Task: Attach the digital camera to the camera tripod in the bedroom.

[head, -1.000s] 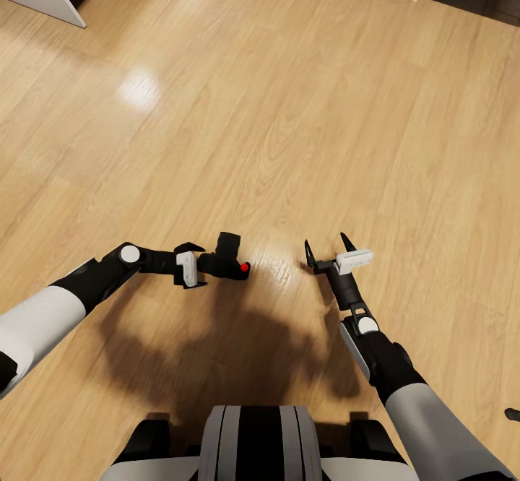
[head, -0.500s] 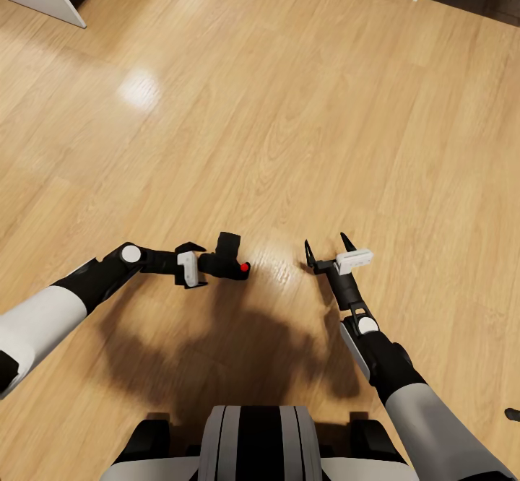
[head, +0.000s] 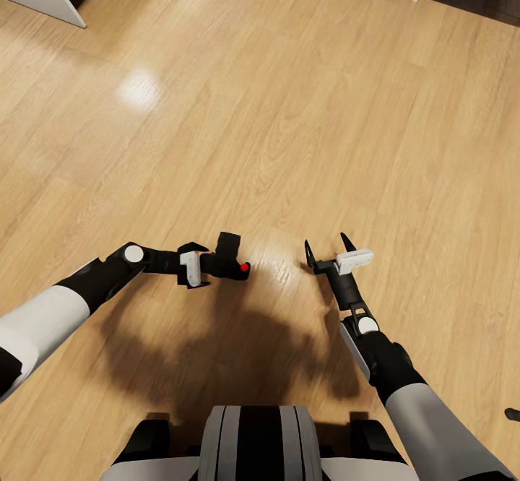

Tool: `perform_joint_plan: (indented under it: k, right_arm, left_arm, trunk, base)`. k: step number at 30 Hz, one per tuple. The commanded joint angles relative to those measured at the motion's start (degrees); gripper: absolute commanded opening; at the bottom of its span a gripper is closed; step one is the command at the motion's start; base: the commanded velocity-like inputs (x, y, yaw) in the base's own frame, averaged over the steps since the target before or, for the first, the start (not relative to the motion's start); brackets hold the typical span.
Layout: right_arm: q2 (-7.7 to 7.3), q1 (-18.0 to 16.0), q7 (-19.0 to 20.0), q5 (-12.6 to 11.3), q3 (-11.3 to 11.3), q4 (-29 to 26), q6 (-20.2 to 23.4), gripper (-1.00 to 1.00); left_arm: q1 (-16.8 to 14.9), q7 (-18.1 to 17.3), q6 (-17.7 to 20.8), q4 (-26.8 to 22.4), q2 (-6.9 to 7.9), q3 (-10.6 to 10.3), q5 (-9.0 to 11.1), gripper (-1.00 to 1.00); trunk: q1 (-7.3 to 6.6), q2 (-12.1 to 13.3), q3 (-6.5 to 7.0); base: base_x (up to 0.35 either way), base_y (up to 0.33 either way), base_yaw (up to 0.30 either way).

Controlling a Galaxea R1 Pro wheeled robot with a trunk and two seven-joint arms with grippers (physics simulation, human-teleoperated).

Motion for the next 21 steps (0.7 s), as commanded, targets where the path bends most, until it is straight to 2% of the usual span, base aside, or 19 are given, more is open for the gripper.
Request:
perform_joint_plan:
  k: [1,21]
  right_arm:
    - [-0.03,-0.02,0.11,-0.09,0.07,0.02,-0.15,1.0]
    - [-0.03,-0.02,0.11,-0.09,0.07,0.06,-0.15,1.0]
  left_arm:
    - [-0.05,0.12,-0.35,-0.06,0.02,-0.14,-0.4,1.0]
    - [-0.03,0.15,-0.37,-0.03,-0.4,-0.07,-0.4,1.0]
  trunk:
    - [-0.01,-0.01,-0.03]
    - [-0.01,-0.01,-0.03]
  base:
    - [0.0,0.0,0.0]
    - [0.0,0.0,0.0]
